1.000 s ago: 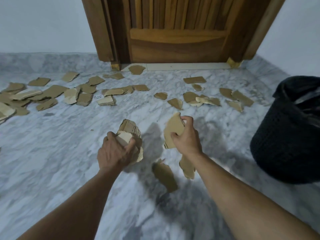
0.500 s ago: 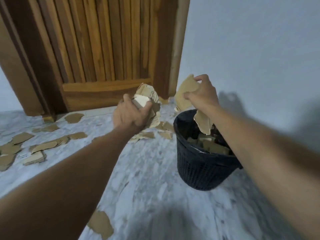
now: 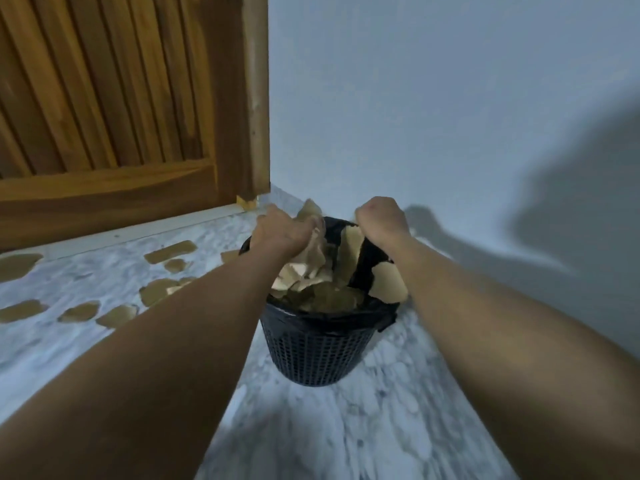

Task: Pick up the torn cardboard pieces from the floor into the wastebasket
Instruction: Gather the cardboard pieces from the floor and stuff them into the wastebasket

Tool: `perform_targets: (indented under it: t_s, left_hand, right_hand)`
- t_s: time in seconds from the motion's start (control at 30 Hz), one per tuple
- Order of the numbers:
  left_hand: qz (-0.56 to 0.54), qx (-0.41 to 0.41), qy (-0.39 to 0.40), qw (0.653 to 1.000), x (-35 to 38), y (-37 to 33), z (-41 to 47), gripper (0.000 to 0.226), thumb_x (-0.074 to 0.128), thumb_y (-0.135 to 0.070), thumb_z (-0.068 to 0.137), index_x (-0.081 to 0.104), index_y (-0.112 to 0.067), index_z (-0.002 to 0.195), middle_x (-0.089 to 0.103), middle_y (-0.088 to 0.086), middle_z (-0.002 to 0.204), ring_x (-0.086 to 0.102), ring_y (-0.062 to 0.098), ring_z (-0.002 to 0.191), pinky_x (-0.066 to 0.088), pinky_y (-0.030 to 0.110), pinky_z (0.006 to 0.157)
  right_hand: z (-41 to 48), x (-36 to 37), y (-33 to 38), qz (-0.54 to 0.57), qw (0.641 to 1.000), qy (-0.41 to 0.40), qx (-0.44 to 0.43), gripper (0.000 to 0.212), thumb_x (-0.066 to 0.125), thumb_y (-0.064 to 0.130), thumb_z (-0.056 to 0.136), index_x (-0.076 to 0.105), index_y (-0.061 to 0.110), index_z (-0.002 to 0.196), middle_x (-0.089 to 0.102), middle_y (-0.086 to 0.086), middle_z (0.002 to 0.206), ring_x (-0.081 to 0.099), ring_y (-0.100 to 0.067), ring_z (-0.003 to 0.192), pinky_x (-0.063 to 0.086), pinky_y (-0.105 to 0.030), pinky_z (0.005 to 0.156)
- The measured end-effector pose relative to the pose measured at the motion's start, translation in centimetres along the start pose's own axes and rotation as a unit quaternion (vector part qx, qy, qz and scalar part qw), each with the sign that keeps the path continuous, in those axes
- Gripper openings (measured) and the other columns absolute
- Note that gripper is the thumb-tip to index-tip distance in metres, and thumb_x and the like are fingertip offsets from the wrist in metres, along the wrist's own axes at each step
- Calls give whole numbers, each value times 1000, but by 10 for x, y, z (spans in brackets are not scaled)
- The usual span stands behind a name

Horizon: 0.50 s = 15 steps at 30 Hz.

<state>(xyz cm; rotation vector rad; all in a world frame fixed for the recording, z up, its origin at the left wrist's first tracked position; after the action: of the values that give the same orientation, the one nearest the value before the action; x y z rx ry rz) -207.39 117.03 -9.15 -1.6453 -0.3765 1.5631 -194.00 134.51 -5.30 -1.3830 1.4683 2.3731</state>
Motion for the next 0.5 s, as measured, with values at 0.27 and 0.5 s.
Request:
perform_targets:
  t_s: [0.27,0.5]
  left_hand:
    - [-11,48,-86,995,-75,92,-38,47,49,-51,98,54,-14,125,68,14,111,64,36,104,53,41,83]
    - [88,-38,-71,993,-89,288,-155,51,45,-49,101,51,-16,139,57,16,136,52,36,125,45,44,95]
  right_hand:
    - [-39,15,67,-29,996,-5,-88,32,49,8,92,66,-13,109,67,-29,116,61,-46,107,55,-50,88]
    - [-100,145,133,-85,975,16,-207,28,50,25,99,55,16,125,48,-12,135,53,-35,119,48,-45,98]
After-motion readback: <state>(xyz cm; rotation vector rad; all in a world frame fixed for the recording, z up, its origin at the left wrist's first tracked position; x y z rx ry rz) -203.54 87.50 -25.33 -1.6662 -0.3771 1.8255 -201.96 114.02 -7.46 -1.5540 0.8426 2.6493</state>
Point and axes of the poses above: each hand's wrist, its own z-axis towards the middle knuckle, its own x-axis out of the palm, y = z × x, the point moved 10 cm from there along z, towards the middle knuckle
